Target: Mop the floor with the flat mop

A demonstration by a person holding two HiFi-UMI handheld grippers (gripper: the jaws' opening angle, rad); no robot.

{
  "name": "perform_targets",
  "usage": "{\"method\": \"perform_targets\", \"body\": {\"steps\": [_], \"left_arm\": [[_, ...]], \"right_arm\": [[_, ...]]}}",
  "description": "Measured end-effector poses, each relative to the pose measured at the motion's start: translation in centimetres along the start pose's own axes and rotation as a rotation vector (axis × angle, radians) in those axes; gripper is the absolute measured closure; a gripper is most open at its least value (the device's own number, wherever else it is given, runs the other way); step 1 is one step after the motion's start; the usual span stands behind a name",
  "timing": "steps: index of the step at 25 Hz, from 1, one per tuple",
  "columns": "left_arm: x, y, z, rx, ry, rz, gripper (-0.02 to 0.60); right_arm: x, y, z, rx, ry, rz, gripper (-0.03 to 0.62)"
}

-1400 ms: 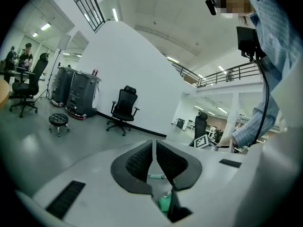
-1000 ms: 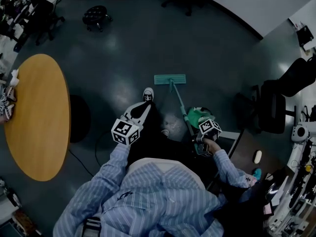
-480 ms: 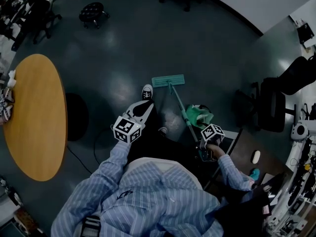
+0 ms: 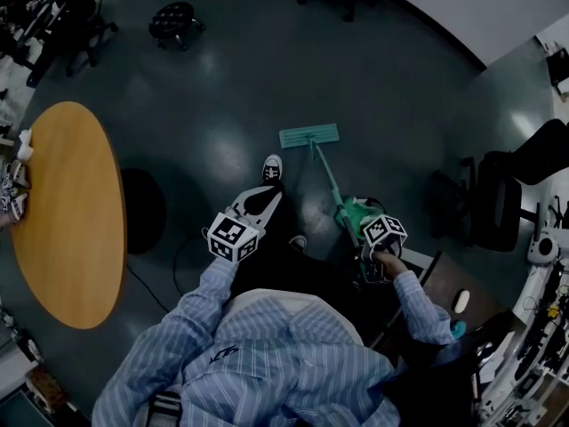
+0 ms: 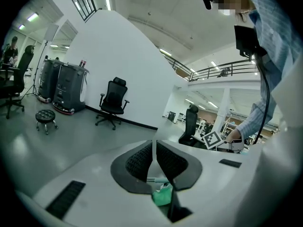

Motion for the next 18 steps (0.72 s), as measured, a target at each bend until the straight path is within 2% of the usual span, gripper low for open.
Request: {"method": "perform_targets", "body": {"steps": [7, 18], "left_arm": [[2.4, 2.3, 4.4, 0.042, -0.011, 0.014, 0.554], [9.1, 8.5, 12.9, 0.073, -0.021, 0.021, 0.552]], "right_arm": [[8.1, -3.0, 2.6, -0.013, -0.016, -0.005, 0.585], [24.6, -8.3, 8.8, -0.043, -0.050, 0.020, 0.586]]}}
Point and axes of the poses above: the fingertips, and each gripper's own axes: y forward along the fingers, z to its left, x out of its top, the point moved 3 cm from there along -y, backward along the fingers, and after that the axes turned 9 degrees about -y, right-handed, at the moved point
